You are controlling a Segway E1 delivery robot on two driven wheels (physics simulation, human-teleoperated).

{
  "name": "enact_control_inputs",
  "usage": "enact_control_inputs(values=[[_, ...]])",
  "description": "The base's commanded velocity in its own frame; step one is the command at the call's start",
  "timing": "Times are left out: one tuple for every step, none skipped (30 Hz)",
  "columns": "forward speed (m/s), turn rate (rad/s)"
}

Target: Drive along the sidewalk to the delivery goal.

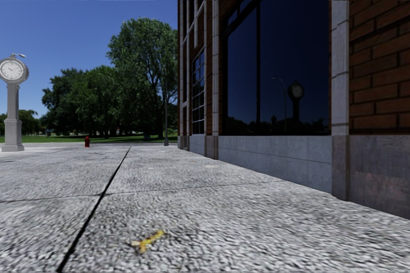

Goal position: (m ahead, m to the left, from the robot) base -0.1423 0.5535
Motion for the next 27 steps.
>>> enact_control_inputs(values=[[0.0,0.0],[0.0,0.0],[0.0,0.0],[0.0,0.0],[0.0,0.0],[0.0,0.0],[0.0,0.0],[0.0,0.0],[0.0,0.0],[0.0,0.0],[0.0,0.0],[0.0,0.0],[0.0,0.0],[0.0,0.0],[0.0,0.0],[0.0,0.0],[0.0,0.0],[0.0,0.0],[0.0,0.0],[0.0,0.0],[0.0,0.0],[0.0,0.0],[0.0,0.0],[0.0,0.0],[0.0,0.0],[0.0,0.0],[0.0,0.0]])
